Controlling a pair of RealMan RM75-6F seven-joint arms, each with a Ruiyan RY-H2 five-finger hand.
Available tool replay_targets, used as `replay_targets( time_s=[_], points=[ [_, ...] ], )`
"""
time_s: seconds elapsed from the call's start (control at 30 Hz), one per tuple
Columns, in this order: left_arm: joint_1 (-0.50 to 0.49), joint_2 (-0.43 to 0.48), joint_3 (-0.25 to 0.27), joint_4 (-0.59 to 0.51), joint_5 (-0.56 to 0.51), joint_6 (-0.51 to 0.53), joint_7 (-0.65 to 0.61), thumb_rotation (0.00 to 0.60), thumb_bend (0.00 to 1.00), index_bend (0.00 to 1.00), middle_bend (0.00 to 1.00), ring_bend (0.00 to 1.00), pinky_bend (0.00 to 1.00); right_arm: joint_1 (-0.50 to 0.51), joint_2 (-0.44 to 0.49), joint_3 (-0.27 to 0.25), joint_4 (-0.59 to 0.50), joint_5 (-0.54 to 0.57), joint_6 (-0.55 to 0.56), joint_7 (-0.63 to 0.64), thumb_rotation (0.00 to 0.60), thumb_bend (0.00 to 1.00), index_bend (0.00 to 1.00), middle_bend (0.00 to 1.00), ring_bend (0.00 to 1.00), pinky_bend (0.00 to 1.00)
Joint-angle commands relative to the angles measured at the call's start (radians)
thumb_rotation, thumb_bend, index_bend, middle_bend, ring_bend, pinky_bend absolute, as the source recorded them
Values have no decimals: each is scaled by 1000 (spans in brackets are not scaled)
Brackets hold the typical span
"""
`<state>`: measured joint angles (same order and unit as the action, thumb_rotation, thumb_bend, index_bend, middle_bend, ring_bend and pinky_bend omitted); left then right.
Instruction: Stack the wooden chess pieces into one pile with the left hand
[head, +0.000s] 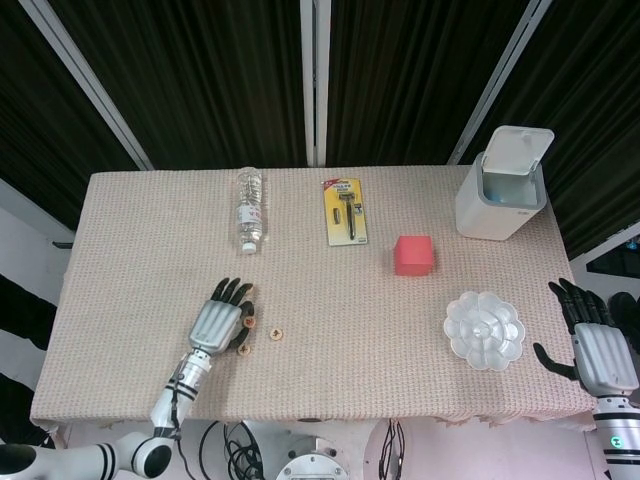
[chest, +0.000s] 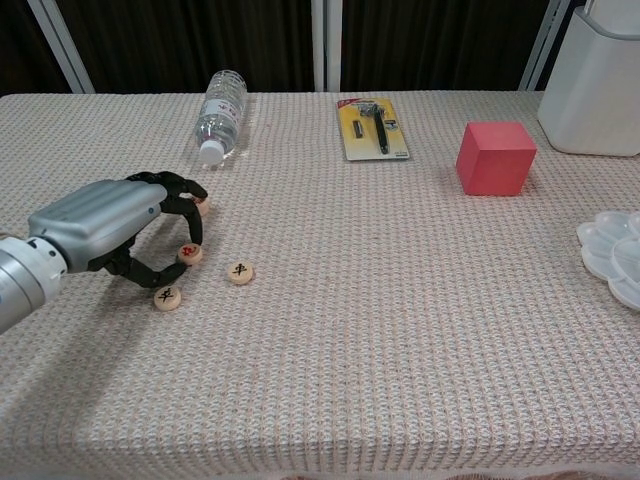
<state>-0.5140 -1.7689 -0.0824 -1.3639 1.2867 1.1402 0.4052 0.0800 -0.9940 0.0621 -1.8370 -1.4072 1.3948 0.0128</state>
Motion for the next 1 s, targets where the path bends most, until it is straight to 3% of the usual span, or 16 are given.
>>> replay_targets(
  time_s=[0.03,0.4,0.67,1.0],
  points=[
    [0,-2,-2,2,1,1,-2,600,310,417,87,0,0,0,0,0,0,-1,1,1,600,240,0,0,0,0],
    [1,4,-8,-7,8,6,-10,600,310,475,89,0,0,1,0,1,1,3,-1,0,600,240,0,0,0,0],
    [-9,67,-45,-100,28,44,21,600,311,478,91,0,0,1,-1,1,1,3,-2,0,600,240,0,0,0,0],
    [-66,75,-116,-81,-91,-48,49,600,310,479,99,0,0,0,0,2,1,6,-2,6,600,240,0,0,0,0]
  ],
)
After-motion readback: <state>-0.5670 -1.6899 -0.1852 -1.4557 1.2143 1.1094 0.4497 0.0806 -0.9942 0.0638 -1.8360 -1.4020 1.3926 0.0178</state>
